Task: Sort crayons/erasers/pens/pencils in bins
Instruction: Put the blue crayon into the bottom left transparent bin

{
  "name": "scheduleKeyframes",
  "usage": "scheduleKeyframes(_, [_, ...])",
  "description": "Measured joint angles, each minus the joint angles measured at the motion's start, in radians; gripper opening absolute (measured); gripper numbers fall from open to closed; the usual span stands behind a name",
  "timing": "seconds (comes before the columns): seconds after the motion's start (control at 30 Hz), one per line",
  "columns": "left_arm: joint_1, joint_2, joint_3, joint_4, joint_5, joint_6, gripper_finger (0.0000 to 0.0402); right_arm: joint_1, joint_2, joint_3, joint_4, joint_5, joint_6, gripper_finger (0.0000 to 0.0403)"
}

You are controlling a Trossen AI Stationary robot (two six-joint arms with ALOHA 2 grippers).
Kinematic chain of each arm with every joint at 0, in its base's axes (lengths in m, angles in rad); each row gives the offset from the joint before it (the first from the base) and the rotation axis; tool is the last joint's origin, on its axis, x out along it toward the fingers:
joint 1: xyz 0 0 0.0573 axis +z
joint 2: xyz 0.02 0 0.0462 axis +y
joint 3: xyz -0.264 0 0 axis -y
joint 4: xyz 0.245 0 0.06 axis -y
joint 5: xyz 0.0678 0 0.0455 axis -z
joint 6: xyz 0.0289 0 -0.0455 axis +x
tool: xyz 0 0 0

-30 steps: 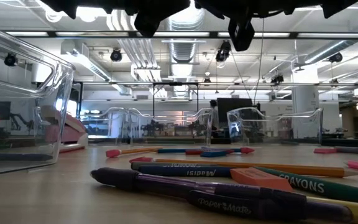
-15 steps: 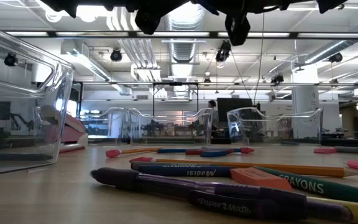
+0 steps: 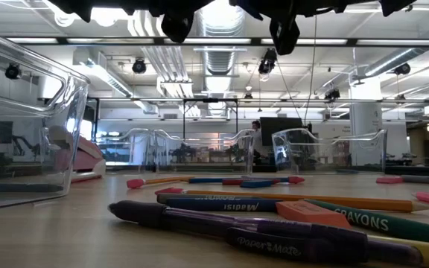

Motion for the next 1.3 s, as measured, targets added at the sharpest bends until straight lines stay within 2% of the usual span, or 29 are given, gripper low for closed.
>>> scheduleKeyframes(0.1, [0.001, 0.0, 0.002, -0.011, 0.001, -0.003, 0.0013, 0.0, 0.0, 0.0, -0.02, 0.0, -0.014, 0.0024])
scheduleKeyframes(0.2, [0.004, -0.015, 0.002, -0.048, -0.003, 0.008, 0.0013, 0.001, 0.0, 0.0, -0.066, -0.001, -0.043, 0.0059])
scheduleKeyframes(0.3, [0.02, -0.07, 0.053, -0.237, -0.007, 0.014, 0.0013, 0.0, 0.0, 0.0, -0.093, -0.001, -0.049, 0.011])
scheduleKeyframes(0.43, [0.018, -0.146, 0.164, -0.575, -0.072, -0.032, 0.0012, -0.008, -0.011, 0.008, -0.133, -0.003, -0.059, 0.0177])
scheduleKeyframes(0.53, [-0.002, -0.185, 0.257, -0.832, -0.075, -0.123, 0.0012, -0.012, -0.029, 0.029, -0.183, -0.003, -0.098, 0.021])
scheduleKeyframes(0.6, [-0.026, -0.192, 0.305, -0.939, -0.076, -0.197, 0.0012, -0.016, -0.038, 0.041, -0.22, 0.0, -0.111, 0.0224])
scheduleKeyframes(0.73, [-0.112, -0.173, 0.324, -1.136, -0.077, -0.328, 0.0012, -0.017, -0.043, 0.056, -0.255, 0.022, -0.119, 0.0236])
scheduleKeyframes(0.93, [-0.289, -0.109, 0.321, -1.492, -0.067, -0.633, 0.0011, -0.021, -0.043, 0.057, -0.252, 0.022, -0.149, 0.0234])
scheduleKeyframes(1.03, [-0.362, -0.067, 0.321, -1.5, -0.025, -0.704, 0.0011, -0.024, -0.042, 0.057, -0.25, 0.023, -0.155, 0.0231])
scheduleKeyframes(1.13, [-0.4, -0.024, 0.321, -1.484, -0.009, -0.711, 0.0013, -0.027, -0.042, 0.057, -0.25, 0.023, -0.154, 0.0231])
scheduleKeyframes(1.3, [-0.401, 0.078, 0.321, -1.474, -0.045, -0.749, 0.0061, -0.034, -0.042, 0.056, -0.25, 0.023, -0.154, 0.0231])
